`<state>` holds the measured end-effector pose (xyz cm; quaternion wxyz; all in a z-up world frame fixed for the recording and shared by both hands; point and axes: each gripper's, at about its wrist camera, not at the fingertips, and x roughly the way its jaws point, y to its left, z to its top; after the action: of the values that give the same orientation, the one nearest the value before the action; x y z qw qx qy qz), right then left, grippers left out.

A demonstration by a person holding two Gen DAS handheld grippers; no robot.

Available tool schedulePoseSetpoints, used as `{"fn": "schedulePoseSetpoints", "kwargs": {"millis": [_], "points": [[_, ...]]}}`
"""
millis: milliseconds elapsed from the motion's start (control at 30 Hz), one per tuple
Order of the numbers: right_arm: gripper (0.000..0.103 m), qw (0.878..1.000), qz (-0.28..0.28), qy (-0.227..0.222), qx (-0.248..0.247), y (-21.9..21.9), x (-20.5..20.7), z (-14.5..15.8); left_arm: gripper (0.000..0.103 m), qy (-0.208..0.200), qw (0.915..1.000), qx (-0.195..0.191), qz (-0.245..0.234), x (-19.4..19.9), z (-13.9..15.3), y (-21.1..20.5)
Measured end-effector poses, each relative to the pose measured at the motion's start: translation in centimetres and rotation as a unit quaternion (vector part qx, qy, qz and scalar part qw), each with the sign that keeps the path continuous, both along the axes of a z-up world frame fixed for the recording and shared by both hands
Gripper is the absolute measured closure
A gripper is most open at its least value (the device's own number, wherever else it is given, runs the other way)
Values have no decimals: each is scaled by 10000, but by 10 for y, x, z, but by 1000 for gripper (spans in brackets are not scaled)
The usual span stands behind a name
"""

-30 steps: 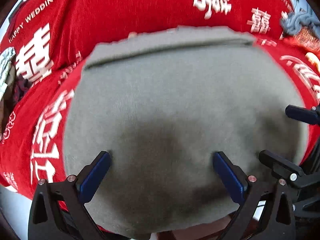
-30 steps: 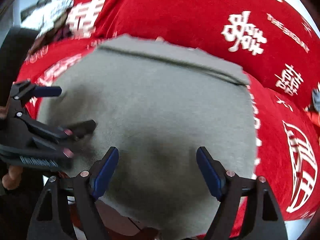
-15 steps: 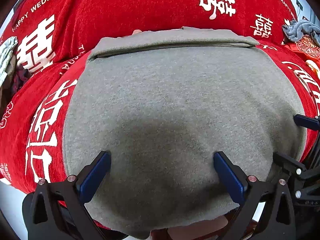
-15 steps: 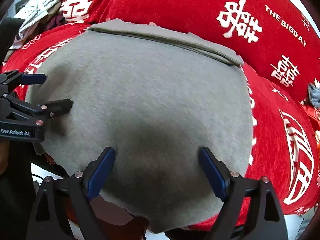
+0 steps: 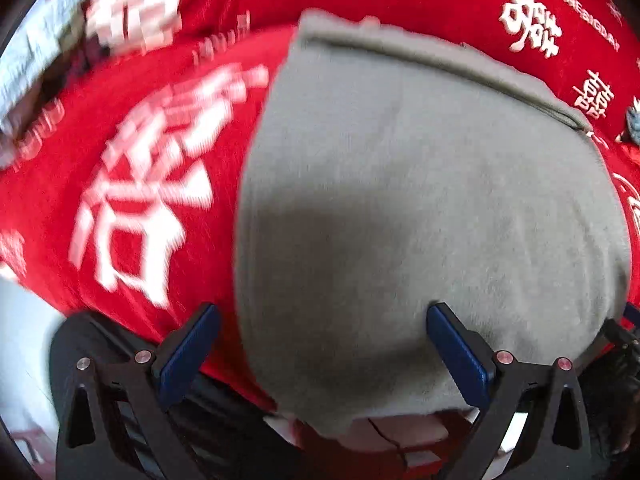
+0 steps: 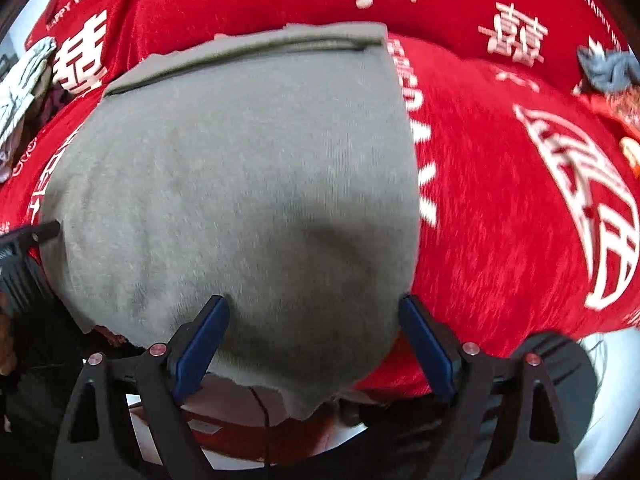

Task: Fold small clothes

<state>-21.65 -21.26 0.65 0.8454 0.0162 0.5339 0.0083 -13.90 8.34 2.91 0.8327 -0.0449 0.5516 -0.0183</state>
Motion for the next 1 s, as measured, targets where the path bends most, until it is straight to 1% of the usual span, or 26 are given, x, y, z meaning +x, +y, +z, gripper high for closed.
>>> {"fn": "schedulePoseSetpoints", "kwargs": {"millis": [67,133,167,200,233,267,300,333,367,400,433,467,533,633,667,700,733,767,800,833,867,900,967,1000], "points": [[15,9999,65,-33,-114,7,-2,-1,0,46,9999,-144,31,-1,-1,2],[22,9995,53,-63,-316,13,-2,-1,1,78,9998,-152,-67,-3,-2,-3],[28,9994,51,-80,-332,12,-3,-1,2,76,9997,-165,-146,-5,-2,-6],[32,9995,43,-114,-301,12,-5,1,9,40,9997,-163,-189,-7,0,-8],[41,9995,15,-142,-280,10,-7,2,19,-21,9996,-178,-240,-10,2,-10],[48,9996,-7,-156,-248,9,-8,3,23,-65,9995,-168,-265,-12,5,-13],[49,9997,-26,-152,-214,7,-9,4,30,-105,9993,-148,-313,-14,8,-15],[48,9998,-48,-134,-159,5,-9,4,30,-120,9993,-104,-343,-15,9,-17],[45,9999,-74,-112,-77,3,-9,4,29,-110,9993,-74,-350,-17,8,-17],[44,9999,-91,-67,39,2,-10,3,23,-64,9994,-97,-322,-18,6,-15],[38,9999,-83,-21,119,2,-11,2,16,5,9994,-171,-312,-15,4,-12],[34,9998,-73,-3,158,3,-12,1,13,97,9992,-256,-296,-14,0,-9],[33,9999,-63,50,70,6,-12,-2,3,214,9992,-273,-189,-14,-7,-5],[32,9999,-37,67,-73,13,-13,-5,3,295,9989,-341,-162,-16,-10,-4],[35,9999,-35,56,-123,16,-13,-6,3,280,9989,-319,-175,-16,-10,-5],[44,9997,-49,36,-237,18,-13,-6,7,254,9990,-307,-206,-17,-9,-6],[49,9997,-55,4,-255,17,-13,-5,16,210,9990,-307,-263,-19,-7,-8],[67,9998,-49,-51,-198,16,-15,-3,23,115,9990,-275,-344,-23,-3,-13],[77,9999,-51,-97,-129,14,-16,0,39,49,9989,-230,-394,-26,1,-15],[87,9999,-50,-125,-20,10,-18,3,61,-8,9989,-171,-444,-29,5,-16],[93,9998,-24,-162,150,7,-20,6,75,-58,9984,-168,-546,-33,10,-18],[94,9993,0,-201,328,3,-21,10,87,-81,9983,-154,-557,-34,13,-18],[96,9976,34,-284,637,-3,-23,16,88,-105,9981,-273,-541,-33,19,-13],[96,9952,70,-381,897,-8,-23,22,89,-121,9980,-351,-518,-33,22,-10]]}}
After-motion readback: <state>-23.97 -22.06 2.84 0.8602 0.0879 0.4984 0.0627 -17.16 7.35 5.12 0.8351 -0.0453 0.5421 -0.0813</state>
